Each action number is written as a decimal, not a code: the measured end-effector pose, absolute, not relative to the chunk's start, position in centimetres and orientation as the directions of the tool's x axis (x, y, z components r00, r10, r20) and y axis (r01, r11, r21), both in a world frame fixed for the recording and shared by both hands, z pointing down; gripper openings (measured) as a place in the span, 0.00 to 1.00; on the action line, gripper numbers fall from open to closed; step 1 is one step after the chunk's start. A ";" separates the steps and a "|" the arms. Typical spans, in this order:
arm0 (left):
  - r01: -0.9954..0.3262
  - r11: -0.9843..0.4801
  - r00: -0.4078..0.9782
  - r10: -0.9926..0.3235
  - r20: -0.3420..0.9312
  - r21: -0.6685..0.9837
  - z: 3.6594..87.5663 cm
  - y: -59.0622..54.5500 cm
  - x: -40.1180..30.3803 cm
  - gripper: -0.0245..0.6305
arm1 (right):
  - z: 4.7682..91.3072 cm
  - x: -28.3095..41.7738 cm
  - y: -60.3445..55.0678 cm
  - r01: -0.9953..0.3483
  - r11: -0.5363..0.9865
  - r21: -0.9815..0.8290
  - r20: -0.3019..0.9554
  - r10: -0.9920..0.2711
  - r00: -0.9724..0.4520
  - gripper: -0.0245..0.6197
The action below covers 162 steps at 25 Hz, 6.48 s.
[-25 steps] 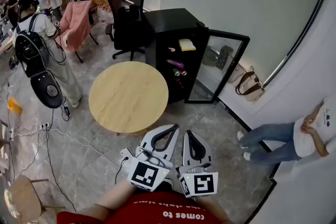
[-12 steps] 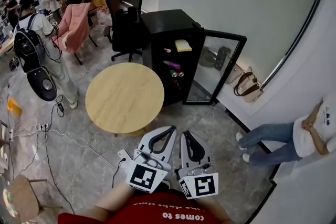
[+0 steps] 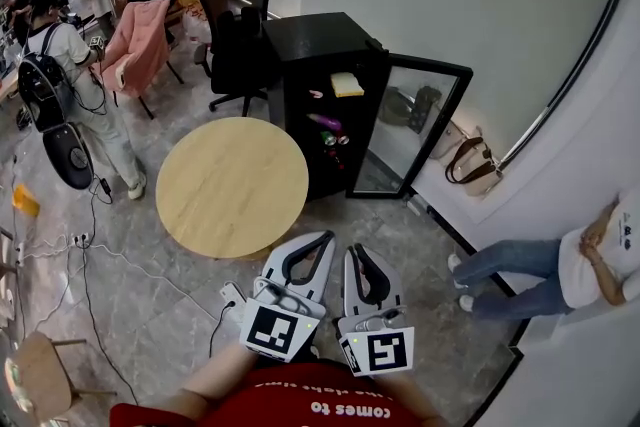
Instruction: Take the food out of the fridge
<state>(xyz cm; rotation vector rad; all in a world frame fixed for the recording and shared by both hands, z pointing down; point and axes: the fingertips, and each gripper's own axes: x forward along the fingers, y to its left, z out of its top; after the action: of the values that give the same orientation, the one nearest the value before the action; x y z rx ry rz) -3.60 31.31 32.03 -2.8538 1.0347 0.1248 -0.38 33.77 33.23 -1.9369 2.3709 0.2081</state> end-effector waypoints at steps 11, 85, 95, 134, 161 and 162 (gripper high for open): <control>-0.664 -0.744 0.746 -0.654 -0.126 -0.071 31.9 17.6 -1.4 0.05 | 34.0 1.8 20.2 -0.971 0.232 0.051 -0.107 -0.966 -0.237 0.14; -0.789 -0.612 0.608 -0.771 0.188 0.043 41.7 -13.7 8.1 0.05 | 63.1 20.4 -30.9 -0.166 -0.181 -0.969 0.237 -0.867 -0.439 0.27; -0.791 -0.608 0.608 -0.771 0.190 0.067 42.0 -13.7 7.6 0.05 | 64.0 20.8 -31.3 -0.140 -0.148 -0.979 0.194 -0.885 -0.424 0.22; -0.753 -0.652 0.658 -0.748 0.088 0.092 39.3 -10.1 4.9 0.05 | 55.4 19.0 -21.6 -0.094 0.083 -0.992 -0.026 -0.870 -0.493 0.17; -0.870 -0.475 0.489 -0.865 0.110 0.132 40.5 -7.1 -5.1 0.05 | 53.4 3.0 -13.7 -0.006 0.145 -0.989 -0.086 -0.616 -0.783 0.17; -0.879 -0.458 0.472 -0.874 0.112 0.131 40.5 -6.9 -5.9 0.05 | 53.6 1.9 -13.6 -0.007 0.145 -0.989 -0.082 -0.599 -0.796 0.17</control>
<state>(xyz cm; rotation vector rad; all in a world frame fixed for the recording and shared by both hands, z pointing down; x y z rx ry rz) -5.90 -6.89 40.50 -2.8384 1.7077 -0.0475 1.95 -13.59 53.57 -0.5784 1.9655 -1.6943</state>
